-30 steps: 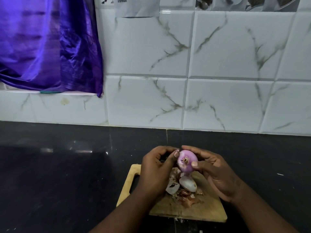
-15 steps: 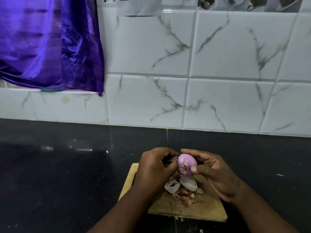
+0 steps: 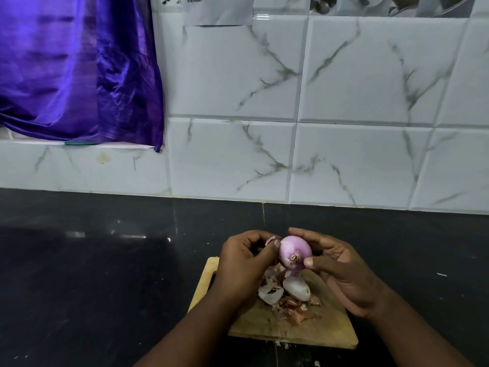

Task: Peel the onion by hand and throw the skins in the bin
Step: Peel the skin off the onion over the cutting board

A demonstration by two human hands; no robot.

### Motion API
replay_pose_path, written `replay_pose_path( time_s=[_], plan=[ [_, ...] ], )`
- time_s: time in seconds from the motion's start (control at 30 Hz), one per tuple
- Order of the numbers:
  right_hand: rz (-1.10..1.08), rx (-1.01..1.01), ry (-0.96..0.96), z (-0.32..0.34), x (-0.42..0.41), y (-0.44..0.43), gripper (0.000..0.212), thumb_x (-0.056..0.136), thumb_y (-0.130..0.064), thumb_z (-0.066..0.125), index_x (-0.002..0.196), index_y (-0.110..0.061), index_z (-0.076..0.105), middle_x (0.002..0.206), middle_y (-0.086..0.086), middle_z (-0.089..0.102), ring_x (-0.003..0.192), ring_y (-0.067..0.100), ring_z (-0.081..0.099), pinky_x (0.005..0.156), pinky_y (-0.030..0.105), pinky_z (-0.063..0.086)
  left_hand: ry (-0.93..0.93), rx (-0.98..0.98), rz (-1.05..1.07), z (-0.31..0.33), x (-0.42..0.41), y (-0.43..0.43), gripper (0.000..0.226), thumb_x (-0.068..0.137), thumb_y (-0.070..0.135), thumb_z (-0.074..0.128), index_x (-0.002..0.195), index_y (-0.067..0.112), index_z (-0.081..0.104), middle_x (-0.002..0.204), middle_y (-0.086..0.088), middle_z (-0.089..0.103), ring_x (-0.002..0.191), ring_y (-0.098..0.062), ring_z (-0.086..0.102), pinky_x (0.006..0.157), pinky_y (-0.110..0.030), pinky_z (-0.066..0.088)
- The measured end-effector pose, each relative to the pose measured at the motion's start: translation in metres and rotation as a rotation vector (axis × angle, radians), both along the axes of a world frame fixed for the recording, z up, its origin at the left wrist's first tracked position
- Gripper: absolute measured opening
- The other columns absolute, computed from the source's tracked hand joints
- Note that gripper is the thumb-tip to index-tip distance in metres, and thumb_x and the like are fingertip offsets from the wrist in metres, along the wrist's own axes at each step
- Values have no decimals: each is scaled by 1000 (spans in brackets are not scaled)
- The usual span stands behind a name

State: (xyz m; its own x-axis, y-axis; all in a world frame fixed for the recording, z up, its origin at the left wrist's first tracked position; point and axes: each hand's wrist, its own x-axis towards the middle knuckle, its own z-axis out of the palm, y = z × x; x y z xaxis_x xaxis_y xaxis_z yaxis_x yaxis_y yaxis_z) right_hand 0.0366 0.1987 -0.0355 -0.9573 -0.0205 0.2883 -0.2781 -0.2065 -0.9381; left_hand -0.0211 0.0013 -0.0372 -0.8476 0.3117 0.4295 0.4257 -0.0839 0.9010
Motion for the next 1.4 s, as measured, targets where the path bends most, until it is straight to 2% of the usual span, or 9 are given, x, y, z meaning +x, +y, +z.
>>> replay_pose_path(
  time_s=[0.2,0.33,0.47,0.63,0.77,0.9,1.07,1.23,1.4],
  plan=[
    [26,-4,-30,0,0,-1,73,59,-25,97,127,-10,73,132,24,70,122,40,67,101,44,57,218,-183,89,-4,-2,-3,16,95,12,74,99,24,84,87,10,81,83,-8,76,73,-35,63],
    [4,-7,-25,0,0,-1,64,63,-19,91,124,-11,75,130,23,71,122,39,68,97,39,59,286,-199,141,-4,-2,-3,14,93,12,76,97,24,83,86,11,79,82,-9,74,70,-33,61],
    [-1,4,-8,0,0,-4,72,58,-32,97,124,-14,75,130,21,72,122,37,68,97,39,59,275,-205,168,-8,-5,-2,14,93,11,76,96,24,80,85,11,76,82,-10,72,70,-36,62],
    [-16,9,17,-2,-2,-3,58,66,-17,85,124,-14,75,130,21,71,122,37,68,97,41,59,46,-37,50,-5,-1,2,16,100,7,66,90,14,76,83,-5,76,73,-13,71,64,-34,61],
    [28,-174,48,4,-1,1,59,67,-5,77,126,-7,72,127,22,71,110,33,71,94,40,61,12,-117,80,-12,-9,5,19,99,8,66,85,18,74,80,-11,75,68,-21,70,66,-49,61],
    [-3,-235,75,7,-1,5,54,74,4,67,126,-8,72,122,18,72,102,26,74,81,31,63,89,-221,161,-14,-9,4,28,90,3,71,85,29,79,85,7,77,80,-10,73,67,-28,61],
    [-32,-219,14,5,0,1,45,79,-1,63,123,-6,72,122,21,73,100,28,75,80,33,64,203,-232,178,-9,-4,4,6,92,28,77,89,31,81,86,13,75,82,-4,71,71,-31,61],
    [-59,-168,-17,6,0,-1,45,80,-9,72,125,-4,70,125,24,72,102,29,73,83,35,63,392,-102,192,0,5,1,22,93,15,79,114,23,76,103,13,74,97,-9,71,76,-16,56],
    [-81,-123,-27,4,0,-3,43,82,-9,70,124,-4,70,125,24,73,103,30,73,87,36,62,493,-90,122,1,8,5,16,93,11,79,106,20,76,107,13,68,102,-15,69,81,-31,59]
  ],
)
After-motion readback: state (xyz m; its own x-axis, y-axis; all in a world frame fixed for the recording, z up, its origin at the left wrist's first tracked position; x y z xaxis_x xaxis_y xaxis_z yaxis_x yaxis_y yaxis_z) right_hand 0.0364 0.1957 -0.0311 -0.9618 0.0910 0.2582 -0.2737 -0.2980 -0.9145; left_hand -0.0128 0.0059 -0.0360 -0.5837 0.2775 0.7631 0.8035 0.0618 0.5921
